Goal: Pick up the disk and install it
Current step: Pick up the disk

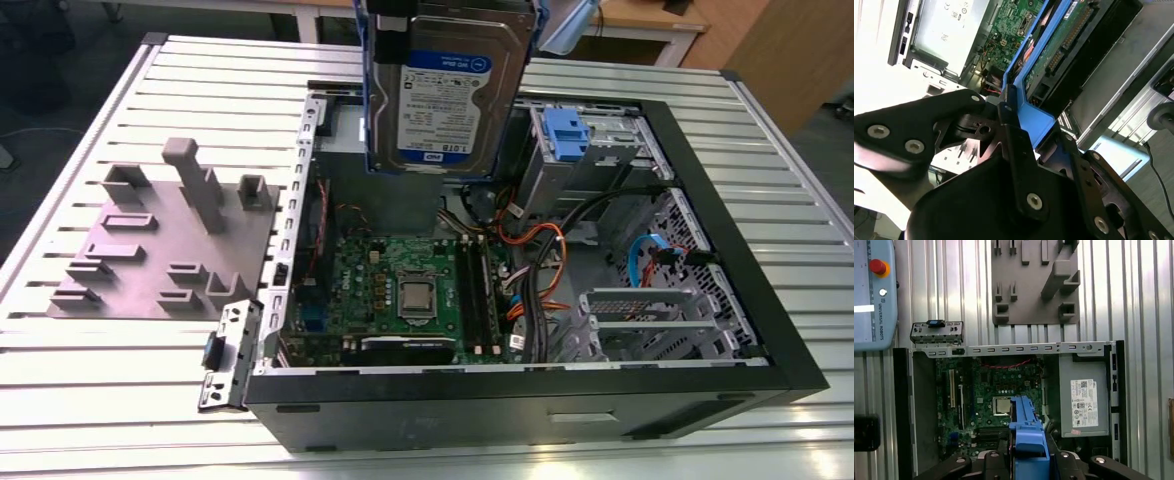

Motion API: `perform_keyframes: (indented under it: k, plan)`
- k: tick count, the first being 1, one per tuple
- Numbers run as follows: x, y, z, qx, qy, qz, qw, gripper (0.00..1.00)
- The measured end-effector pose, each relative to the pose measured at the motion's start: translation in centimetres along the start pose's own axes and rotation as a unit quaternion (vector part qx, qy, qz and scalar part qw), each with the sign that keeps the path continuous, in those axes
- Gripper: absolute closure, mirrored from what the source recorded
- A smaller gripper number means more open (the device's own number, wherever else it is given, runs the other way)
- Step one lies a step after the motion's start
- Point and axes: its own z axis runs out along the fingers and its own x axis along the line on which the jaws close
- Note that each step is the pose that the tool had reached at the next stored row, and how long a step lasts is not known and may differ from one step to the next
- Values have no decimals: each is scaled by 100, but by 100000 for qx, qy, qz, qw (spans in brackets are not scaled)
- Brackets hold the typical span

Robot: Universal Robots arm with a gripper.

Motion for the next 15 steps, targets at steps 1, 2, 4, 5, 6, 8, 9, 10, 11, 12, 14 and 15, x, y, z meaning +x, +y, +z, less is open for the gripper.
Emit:
perform_keyframes:
  k: [1, 2, 4, 5, 6, 8, 9, 10, 11, 12, 14, 15]
  plan:
    - [-1, 0, 0, -1, 2, 6, 100000, 64]
    - [-1, -1, 0, 2, 0, 5, 100000, 64]
    - [-1, -1, 0, 2, -3, -2, 100000, 64]
    - [-1, -9, 0, 1, -1, -2, 100000, 64]
    - [2, -14, 0, 2, -2, -4, 100000, 64]
    - [4, -15, 0, -1, 2, -4, 100000, 64]
    - [6, -15, 0, 4, 11, -6, 100000, 64]
    - [7, -15, 0, 3, 30, -5, 100000, 64]
    - [11, -15, 0, 5, 116, -2, 100000, 64]
    - [11, -15, 0, 9, 126, -2, 100000, 64]
    - [11, -15, 0, 10, 127, -6, 100000, 64]
    - [11, -15, 0, 10, 129, -3, 100000, 64]
